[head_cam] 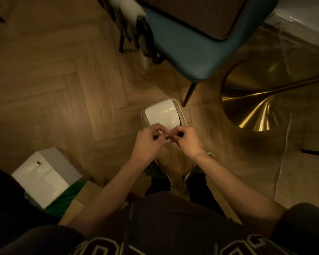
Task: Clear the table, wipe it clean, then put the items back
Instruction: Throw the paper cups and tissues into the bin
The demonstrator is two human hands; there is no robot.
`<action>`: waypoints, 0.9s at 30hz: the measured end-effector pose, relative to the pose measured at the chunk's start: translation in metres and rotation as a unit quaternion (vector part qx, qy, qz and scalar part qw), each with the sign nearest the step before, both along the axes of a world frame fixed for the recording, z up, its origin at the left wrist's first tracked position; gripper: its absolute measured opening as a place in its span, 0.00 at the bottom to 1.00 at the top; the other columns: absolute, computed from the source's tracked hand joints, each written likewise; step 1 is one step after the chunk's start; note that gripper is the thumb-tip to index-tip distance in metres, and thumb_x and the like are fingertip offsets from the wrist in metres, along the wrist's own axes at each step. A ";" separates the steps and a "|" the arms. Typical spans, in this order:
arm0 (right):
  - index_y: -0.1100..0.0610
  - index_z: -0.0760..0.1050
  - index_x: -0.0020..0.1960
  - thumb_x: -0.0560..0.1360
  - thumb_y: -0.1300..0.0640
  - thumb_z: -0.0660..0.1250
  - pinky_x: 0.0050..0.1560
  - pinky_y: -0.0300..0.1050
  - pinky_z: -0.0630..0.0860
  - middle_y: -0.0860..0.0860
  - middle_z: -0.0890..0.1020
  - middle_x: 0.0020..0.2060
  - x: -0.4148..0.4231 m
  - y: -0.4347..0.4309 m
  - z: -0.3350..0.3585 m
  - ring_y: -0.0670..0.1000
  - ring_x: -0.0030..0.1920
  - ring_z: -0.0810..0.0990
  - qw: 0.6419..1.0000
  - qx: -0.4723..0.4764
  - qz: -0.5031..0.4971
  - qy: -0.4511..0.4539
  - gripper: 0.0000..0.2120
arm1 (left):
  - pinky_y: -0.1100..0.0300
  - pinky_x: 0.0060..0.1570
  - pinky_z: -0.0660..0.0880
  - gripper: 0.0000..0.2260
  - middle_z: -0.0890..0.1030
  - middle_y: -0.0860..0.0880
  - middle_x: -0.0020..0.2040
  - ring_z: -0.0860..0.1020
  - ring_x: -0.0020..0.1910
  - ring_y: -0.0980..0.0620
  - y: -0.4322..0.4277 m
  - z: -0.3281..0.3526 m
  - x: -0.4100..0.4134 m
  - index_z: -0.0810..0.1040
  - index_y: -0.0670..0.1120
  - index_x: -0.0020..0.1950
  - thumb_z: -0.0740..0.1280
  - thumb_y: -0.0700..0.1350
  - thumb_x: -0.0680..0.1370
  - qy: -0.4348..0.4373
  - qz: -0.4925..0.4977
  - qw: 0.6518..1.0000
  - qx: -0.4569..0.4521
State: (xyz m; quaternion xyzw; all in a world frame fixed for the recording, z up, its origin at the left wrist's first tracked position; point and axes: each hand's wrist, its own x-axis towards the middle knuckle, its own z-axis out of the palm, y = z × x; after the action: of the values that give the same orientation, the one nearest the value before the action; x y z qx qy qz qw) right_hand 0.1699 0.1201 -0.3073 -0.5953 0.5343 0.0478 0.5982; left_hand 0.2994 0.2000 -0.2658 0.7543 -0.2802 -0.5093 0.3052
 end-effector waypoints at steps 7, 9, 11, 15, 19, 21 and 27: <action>0.53 0.81 0.55 0.78 0.58 0.67 0.46 0.28 0.71 0.42 0.80 0.46 -0.037 -0.009 0.124 0.38 0.47 0.77 0.989 -0.136 0.054 -0.002 0.07 | 0.68 0.30 0.69 0.08 0.77 0.49 0.34 0.73 0.30 0.57 -0.014 0.095 -0.011 0.78 0.50 0.55 0.63 0.41 0.80 -0.057 -0.049 0.996 -0.037; 0.54 0.80 0.57 0.78 0.58 0.66 0.45 0.27 0.71 0.44 0.81 0.48 -0.056 -0.015 0.159 0.38 0.48 0.77 0.985 -0.163 0.054 -0.007 0.08 | 0.64 0.35 0.74 0.10 0.79 0.52 0.40 0.77 0.36 0.57 -0.024 0.121 -0.022 0.76 0.52 0.59 0.63 0.42 0.80 -0.089 -0.066 0.993 -0.048; 0.53 0.80 0.57 0.78 0.58 0.67 0.44 0.27 0.71 0.44 0.81 0.49 -0.078 -0.024 0.186 0.38 0.46 0.77 0.978 -0.200 0.055 -0.008 0.09 | 0.64 0.38 0.75 0.12 0.79 0.54 0.46 0.78 0.43 0.58 -0.037 0.145 -0.039 0.75 0.53 0.62 0.63 0.43 0.79 -0.110 -0.084 0.988 -0.064; 0.55 0.80 0.59 0.77 0.57 0.68 0.46 0.23 0.71 0.46 0.81 0.51 -0.131 -0.045 0.232 0.39 0.47 0.77 0.969 -0.243 0.032 -0.025 0.11 | 0.70 0.48 0.72 0.15 0.78 0.59 0.52 0.76 0.48 0.63 -0.064 0.192 -0.085 0.74 0.51 0.65 0.65 0.43 0.78 -0.169 -0.121 0.970 -0.122; 0.59 0.79 0.59 0.74 0.60 0.70 0.54 0.34 0.72 0.54 0.82 0.53 -0.194 -0.066 0.263 0.50 0.53 0.80 0.958 -0.283 -0.011 -0.041 0.14 | 0.71 0.52 0.70 0.18 0.78 0.56 0.55 0.75 0.50 0.63 -0.089 0.219 -0.138 0.75 0.48 0.65 0.67 0.43 0.76 -0.213 -0.176 0.945 -0.173; 0.58 0.79 0.61 0.75 0.59 0.70 0.58 0.41 0.75 0.53 0.82 0.55 -0.226 -0.075 0.276 0.50 0.55 0.80 0.959 -0.278 -0.041 -0.039 0.15 | 0.64 0.53 0.74 0.19 0.79 0.55 0.57 0.76 0.52 0.61 -0.099 0.226 -0.166 0.74 0.50 0.66 0.65 0.46 0.75 -0.213 -0.204 0.938 -0.183; 0.52 0.71 0.71 0.78 0.54 0.65 0.65 0.35 0.65 0.49 0.73 0.68 -0.323 -0.096 0.307 0.47 0.66 0.72 0.951 -0.300 -0.079 0.010 0.21 | 0.60 0.55 0.76 0.20 0.77 0.55 0.59 0.76 0.54 0.59 -0.143 0.242 -0.245 0.71 0.51 0.70 0.66 0.43 0.78 -0.205 -0.268 0.922 -0.191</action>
State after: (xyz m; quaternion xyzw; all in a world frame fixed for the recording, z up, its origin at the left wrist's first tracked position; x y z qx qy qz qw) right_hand -0.1531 0.0244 -0.0001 -0.7029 0.5750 -0.1559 0.3886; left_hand 0.0544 0.0571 -0.0243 0.6661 -0.6204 -0.3434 0.2313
